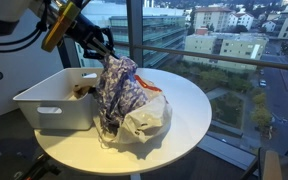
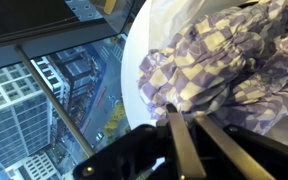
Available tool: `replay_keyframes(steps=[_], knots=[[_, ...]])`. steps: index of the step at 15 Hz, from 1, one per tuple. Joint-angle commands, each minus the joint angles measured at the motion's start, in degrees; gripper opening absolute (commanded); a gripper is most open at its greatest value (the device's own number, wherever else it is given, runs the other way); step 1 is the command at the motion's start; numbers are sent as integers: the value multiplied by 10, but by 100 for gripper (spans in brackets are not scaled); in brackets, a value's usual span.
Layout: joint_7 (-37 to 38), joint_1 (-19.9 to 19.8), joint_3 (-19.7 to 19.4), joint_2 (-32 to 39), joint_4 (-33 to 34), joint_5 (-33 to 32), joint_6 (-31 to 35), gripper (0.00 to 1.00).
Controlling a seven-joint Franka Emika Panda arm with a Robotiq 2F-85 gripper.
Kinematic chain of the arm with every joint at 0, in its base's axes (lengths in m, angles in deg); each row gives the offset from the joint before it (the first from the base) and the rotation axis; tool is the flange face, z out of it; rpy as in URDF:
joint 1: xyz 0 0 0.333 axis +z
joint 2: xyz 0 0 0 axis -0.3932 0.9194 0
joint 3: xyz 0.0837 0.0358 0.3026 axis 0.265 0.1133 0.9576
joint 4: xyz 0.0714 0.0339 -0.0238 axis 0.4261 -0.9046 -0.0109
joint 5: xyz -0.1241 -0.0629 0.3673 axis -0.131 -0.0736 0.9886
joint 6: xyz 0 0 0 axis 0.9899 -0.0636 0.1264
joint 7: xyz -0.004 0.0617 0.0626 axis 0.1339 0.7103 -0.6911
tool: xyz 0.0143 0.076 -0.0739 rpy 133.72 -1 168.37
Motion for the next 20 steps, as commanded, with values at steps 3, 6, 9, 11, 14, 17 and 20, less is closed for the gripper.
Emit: replay_keyframes(steps=[3,6,9,11,14,17,20], knots=[[-72,33,-19,3,-20,126,3,6],[-110,30,-22,37,-26,194,10,6],[-124,12,-17,80,-36,219,31,6],[-107,-7,-12,109,-38,194,57,7],[-94,-28,-14,154,-27,170,101,7],[-49,-62,-11,187,-12,79,129,7],[4,-88,-16,220,17,-12,149,7]])
